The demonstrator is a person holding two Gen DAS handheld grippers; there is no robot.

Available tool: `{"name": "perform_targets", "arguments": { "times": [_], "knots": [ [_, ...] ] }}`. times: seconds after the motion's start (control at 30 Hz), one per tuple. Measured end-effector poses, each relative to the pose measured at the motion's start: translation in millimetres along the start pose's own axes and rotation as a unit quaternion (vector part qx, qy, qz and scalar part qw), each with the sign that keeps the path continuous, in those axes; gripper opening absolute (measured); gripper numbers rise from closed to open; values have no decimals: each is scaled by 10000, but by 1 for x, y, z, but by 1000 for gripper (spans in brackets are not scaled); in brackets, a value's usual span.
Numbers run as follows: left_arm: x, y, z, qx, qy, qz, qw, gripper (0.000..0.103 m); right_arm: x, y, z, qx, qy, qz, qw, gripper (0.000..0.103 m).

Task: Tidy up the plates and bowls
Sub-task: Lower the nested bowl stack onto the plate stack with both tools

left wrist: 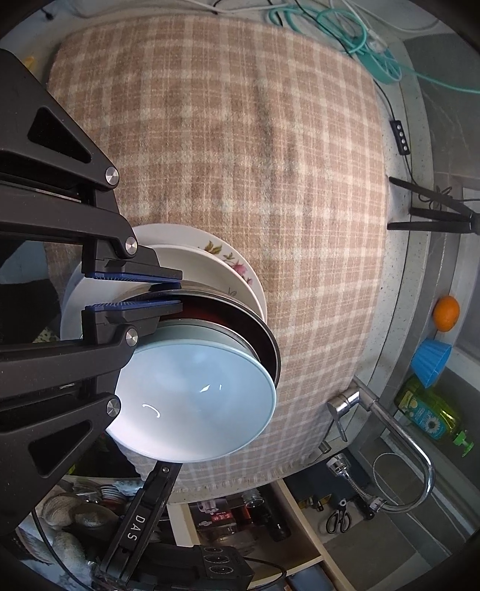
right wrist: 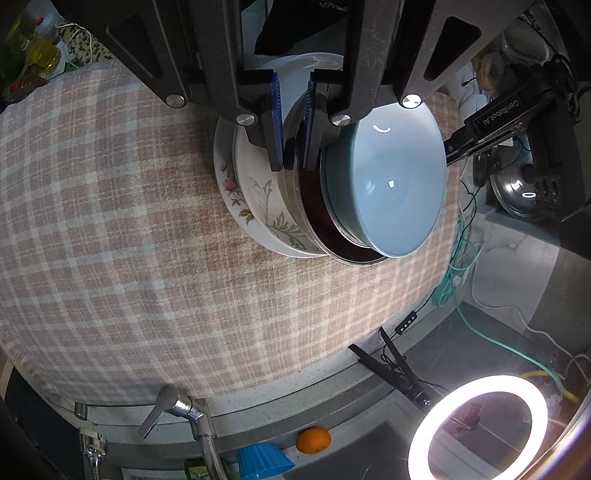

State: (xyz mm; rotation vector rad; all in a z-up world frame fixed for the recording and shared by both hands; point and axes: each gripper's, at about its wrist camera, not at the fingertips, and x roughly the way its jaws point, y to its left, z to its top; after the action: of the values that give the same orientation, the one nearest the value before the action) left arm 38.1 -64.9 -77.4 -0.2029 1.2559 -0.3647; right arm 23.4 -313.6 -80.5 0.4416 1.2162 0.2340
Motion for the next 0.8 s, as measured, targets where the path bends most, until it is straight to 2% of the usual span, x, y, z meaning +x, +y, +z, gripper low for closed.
{"name": "perform_targets", "arguments": {
  "times": [0.4, 0.53, 0.8],
  "knots": [
    [-1, 2, 1, 35, 35, -26, 10000, 10, 1, -1, 0, -83, 38, 20, 10000, 11],
    [-5, 3, 1, 43, -22, 17, 10000, 14, -4, -1, -1, -144, -43, -78, 9999, 14],
    [-17, 0, -3, 244, -216, 179, 9993, 16, -19, 2, -7, -319, -311, -271, 9986, 17]
  ]
}}
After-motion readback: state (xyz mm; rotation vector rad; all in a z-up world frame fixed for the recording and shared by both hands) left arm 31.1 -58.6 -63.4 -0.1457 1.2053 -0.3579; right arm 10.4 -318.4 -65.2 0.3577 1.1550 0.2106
